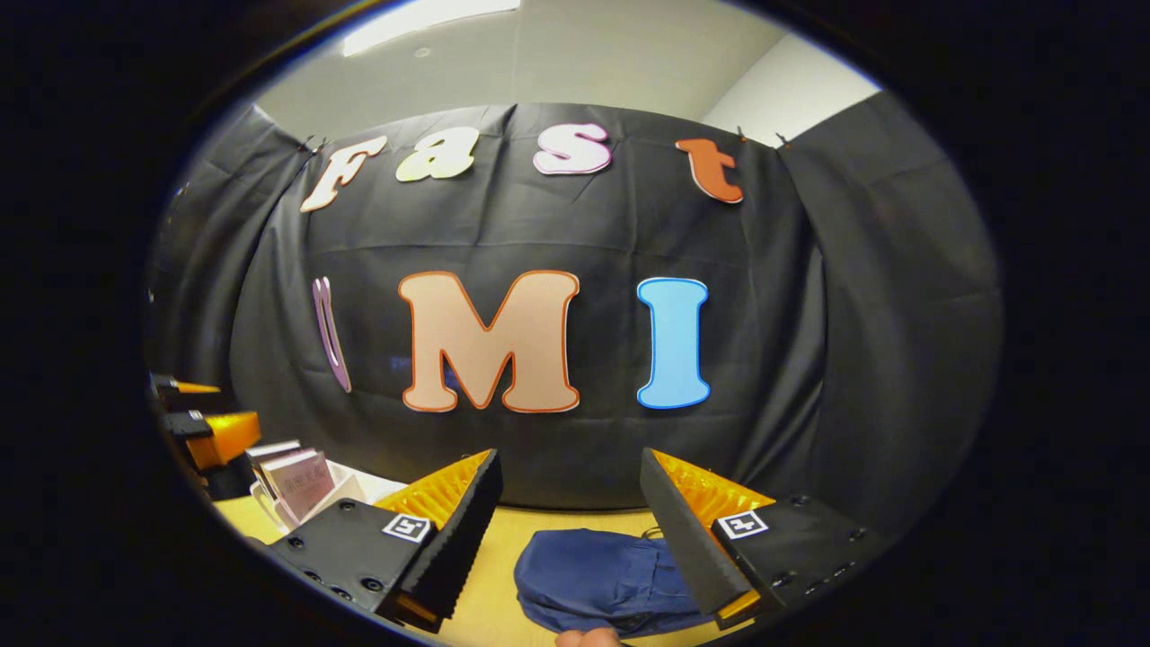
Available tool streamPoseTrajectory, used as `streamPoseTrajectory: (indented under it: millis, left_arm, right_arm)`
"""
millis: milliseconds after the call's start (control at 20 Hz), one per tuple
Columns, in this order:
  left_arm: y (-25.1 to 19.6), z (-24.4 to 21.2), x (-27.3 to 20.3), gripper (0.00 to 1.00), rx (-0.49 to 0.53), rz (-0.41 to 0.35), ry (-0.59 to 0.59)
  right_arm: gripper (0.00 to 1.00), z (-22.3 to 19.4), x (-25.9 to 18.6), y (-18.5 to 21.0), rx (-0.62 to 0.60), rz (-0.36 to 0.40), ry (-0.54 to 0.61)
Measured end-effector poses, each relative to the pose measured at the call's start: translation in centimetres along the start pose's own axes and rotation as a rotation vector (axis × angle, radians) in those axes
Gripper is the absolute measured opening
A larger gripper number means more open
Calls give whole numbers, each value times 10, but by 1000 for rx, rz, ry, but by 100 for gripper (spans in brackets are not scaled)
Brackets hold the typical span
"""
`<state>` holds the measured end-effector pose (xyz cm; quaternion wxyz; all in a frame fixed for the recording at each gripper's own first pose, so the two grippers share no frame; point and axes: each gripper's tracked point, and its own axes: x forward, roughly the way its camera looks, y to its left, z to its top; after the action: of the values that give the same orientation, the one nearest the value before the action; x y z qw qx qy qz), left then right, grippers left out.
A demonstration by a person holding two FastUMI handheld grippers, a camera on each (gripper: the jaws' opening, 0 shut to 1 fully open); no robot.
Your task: Open the schoolbag, grab two books from the bookshelf and put them into the schoolbag.
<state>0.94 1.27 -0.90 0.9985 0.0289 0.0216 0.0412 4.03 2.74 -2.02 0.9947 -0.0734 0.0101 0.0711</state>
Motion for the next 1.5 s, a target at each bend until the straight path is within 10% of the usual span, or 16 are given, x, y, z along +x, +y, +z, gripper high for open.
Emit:
streamPoseTrajectory:
  millis: [400, 950, 1350, 1500]
  left_arm:
    - [21, -8, 1, 96, 1, 59, 26]
    - [56, -23, -13, 96, -34, 157, 74]
    - [83, -41, -25, 100, -90, 228, 129]
    - [89, -49, -30, 97, -119, 246, 159]
  right_arm:
    - [100, -100, 28, 21, -284, 124, 140]
    - [99, -343, 52, 8, -619, 270, 642]
    - [100, -369, 69, 22, -781, 352, 722]
    - [75, -369, 81, 28, -844, 378, 714]
